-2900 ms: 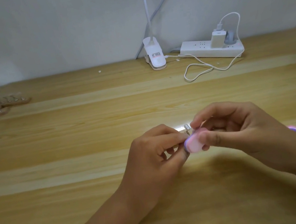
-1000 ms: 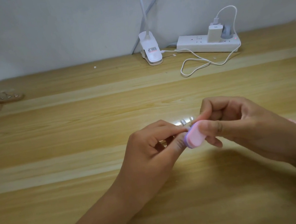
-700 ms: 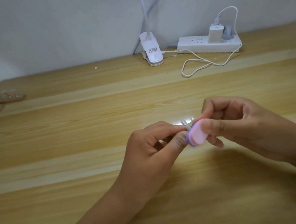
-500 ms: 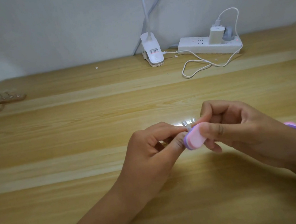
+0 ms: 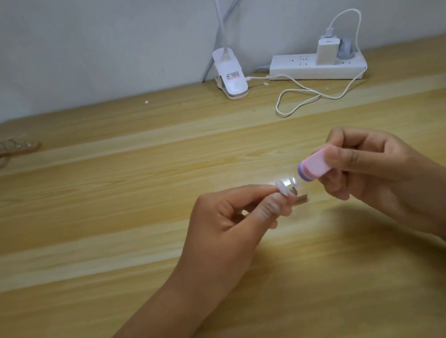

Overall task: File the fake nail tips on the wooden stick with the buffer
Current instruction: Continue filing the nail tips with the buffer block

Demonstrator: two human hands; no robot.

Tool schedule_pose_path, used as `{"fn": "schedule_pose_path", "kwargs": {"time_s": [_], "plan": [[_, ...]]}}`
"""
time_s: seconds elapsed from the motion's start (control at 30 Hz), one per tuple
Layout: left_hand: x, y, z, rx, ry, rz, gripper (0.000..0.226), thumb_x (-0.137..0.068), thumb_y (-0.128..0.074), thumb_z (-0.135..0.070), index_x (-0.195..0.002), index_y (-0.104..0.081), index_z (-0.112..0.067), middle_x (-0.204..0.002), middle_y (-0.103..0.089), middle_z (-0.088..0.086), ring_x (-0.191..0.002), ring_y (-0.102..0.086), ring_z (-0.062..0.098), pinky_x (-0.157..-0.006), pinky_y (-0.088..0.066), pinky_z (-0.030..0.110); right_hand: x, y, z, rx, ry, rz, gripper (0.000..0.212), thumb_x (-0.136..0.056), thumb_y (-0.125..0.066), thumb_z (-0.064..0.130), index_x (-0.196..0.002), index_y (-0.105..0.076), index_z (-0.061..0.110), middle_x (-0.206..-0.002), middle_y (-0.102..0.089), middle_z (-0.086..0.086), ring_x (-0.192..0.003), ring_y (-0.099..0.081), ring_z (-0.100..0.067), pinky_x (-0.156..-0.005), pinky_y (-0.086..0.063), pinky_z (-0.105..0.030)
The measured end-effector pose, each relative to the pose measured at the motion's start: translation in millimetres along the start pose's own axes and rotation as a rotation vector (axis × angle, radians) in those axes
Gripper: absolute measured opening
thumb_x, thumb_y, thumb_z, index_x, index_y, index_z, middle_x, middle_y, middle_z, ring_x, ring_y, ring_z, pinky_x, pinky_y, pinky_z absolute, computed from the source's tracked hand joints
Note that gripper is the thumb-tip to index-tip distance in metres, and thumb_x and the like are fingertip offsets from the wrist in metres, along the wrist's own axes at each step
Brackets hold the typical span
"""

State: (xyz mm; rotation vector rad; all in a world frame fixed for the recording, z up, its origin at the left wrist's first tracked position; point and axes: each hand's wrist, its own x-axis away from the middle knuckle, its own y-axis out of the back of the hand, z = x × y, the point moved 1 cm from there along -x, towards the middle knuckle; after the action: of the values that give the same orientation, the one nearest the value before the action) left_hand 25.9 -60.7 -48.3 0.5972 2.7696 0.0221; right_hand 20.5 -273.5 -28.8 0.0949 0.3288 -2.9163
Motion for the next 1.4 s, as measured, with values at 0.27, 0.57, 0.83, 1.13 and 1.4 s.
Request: {"fn": "schedule_pose_path", "kwargs": {"time_s": [0.27, 0.57, 0.83, 1.13, 1.4], "plan": [[3.0, -2.8, -0.8, 0.031, 0.081, 0.078, 0.016, -0.090, -0.064, -0.016, -0.095, -0.078, -0.012, -0.080, -0.075, 0.005, -0.069, -0.067, 0.012, -0.054, -0.045, 0.017, 1.9, -7.3, -8.6, 0.108, 0.020, 0.149, 0.007, -0.081, -0.070, 0.028, -0.078, -0.069, 0.022, -0.077, -0.064, -0.017, -0.063, -0.052, -0.018, -0.057, -0.045, -0.024], [2.9, -0.6, -2.1, -0.017, 0.133, 0.137, 0.016, -0.089, -0.062, -0.019, -0.086, -0.077, -0.014, -0.071, -0.071, 0.003, -0.066, -0.062, 0.011, -0.054, -0.043, 0.023, 2.3, -2.0, -6.7, 0.222, 0.103, 0.168, 0.017, -0.082, -0.066, 0.023, -0.084, -0.060, 0.008, -0.076, -0.067, -0.009, -0.064, -0.054, -0.014, -0.060, -0.048, -0.023], [2.1, -3.1, -4.1, 0.005, 0.141, 0.200, 0.021, -0.090, -0.056, -0.015, -0.079, -0.074, -0.014, -0.060, -0.054, -0.003, -0.058, -0.047, 0.013, -0.051, -0.039, 0.026, 4.7, -4.2, -2.8, 0.274, 0.099, 0.228, 0.028, -0.080, -0.067, 0.025, -0.088, -0.059, -0.001, -0.077, -0.070, 0.005, -0.066, -0.058, -0.004, -0.060, -0.048, -0.019], [1.8, -5.8, -6.1, 0.039, 0.180, 0.269, 0.024, -0.093, -0.049, -0.017, -0.076, -0.066, -0.015, -0.059, -0.045, -0.008, -0.056, -0.039, 0.011, -0.048, -0.039, 0.026, 5.6, -5.0, -2.6, 0.222, 0.054, 0.249, 0.025, -0.081, -0.069, 0.017, -0.084, -0.056, -0.004, -0.078, -0.070, 0.001, -0.067, -0.059, -0.005, -0.062, -0.048, -0.015], [1.2, -6.3, -8.5, 0.157, 0.251, 0.301, 0.026, -0.092, -0.046, -0.015, -0.071, -0.062, -0.015, -0.057, -0.037, -0.004, -0.053, -0.033, 0.011, -0.047, -0.038, 0.024, 6.5, -9.6, -3.3, 0.188, 0.020, 0.276, 0.019, -0.081, -0.068, 0.014, -0.081, -0.058, -0.002, -0.077, -0.071, 0.001, -0.068, -0.061, -0.004, -0.063, -0.049, -0.014]]}}
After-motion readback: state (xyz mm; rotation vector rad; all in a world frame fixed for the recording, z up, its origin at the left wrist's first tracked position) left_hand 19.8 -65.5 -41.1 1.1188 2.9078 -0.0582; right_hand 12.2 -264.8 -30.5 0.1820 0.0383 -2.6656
